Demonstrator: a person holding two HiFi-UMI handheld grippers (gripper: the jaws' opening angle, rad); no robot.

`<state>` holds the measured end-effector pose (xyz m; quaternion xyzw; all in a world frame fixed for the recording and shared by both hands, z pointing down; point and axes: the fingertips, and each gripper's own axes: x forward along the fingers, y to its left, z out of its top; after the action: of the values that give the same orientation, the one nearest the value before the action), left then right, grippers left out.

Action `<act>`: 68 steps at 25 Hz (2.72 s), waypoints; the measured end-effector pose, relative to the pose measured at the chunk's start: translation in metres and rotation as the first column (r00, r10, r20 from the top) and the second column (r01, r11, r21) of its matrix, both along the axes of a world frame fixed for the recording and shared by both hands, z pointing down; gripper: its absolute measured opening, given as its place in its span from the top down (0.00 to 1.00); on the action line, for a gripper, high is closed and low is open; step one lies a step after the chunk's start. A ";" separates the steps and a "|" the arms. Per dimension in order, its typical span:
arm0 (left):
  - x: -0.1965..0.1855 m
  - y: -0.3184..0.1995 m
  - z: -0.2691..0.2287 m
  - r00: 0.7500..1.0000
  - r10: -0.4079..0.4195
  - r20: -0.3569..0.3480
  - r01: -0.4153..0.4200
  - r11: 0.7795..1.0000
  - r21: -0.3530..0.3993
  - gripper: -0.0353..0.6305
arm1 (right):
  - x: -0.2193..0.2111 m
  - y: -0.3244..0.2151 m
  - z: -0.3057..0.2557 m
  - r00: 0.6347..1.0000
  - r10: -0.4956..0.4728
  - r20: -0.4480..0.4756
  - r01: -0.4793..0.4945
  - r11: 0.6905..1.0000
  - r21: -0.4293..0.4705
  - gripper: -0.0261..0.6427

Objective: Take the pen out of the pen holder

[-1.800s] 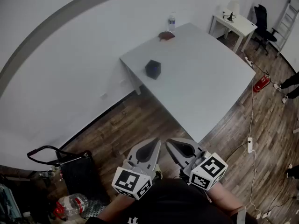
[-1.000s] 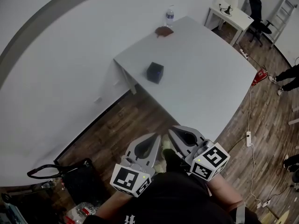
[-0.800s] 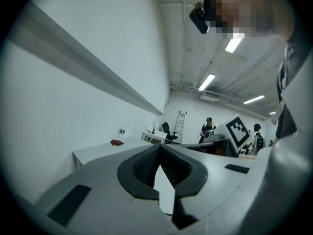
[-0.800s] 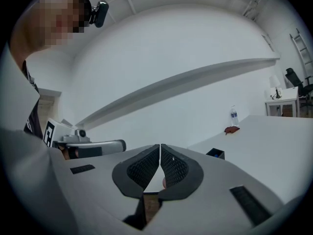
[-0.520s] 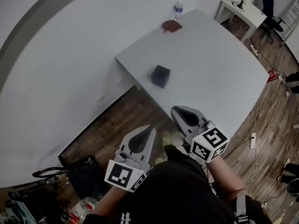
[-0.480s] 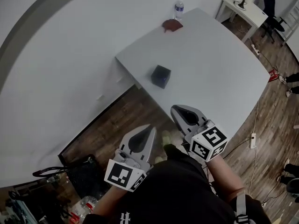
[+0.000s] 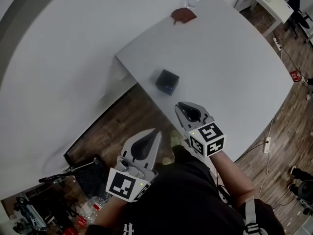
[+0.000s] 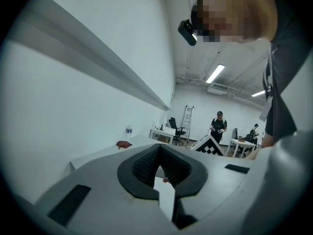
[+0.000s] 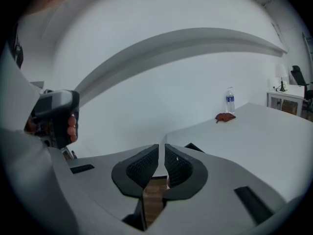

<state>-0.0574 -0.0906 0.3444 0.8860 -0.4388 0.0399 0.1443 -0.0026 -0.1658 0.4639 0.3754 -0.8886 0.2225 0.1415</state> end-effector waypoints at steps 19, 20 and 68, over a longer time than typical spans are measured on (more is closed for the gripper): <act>-0.023 -0.023 0.028 0.995 -0.085 0.047 0.089 0.990 -0.105 0.94 | -0.018 -0.070 0.136 0.952 -0.040 -0.304 0.018 0.997 -0.076 0.82; -0.024 -0.023 0.028 0.995 -0.090 0.047 0.094 0.990 -0.104 0.94 | -0.019 -0.072 0.138 0.950 -0.040 -0.310 0.017 0.997 -0.077 0.82; -0.026 0.021 -0.014 1.000 0.019 -0.020 -0.017 0.995 0.095 0.94 | 0.019 0.014 -0.099 0.988 0.145 0.056 -0.150 0.981 0.122 0.86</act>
<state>-0.0830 -0.0693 0.3301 0.8962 -0.4307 0.0110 0.1062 0.0161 -0.1522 0.3652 0.4431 -0.8736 0.1844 0.0799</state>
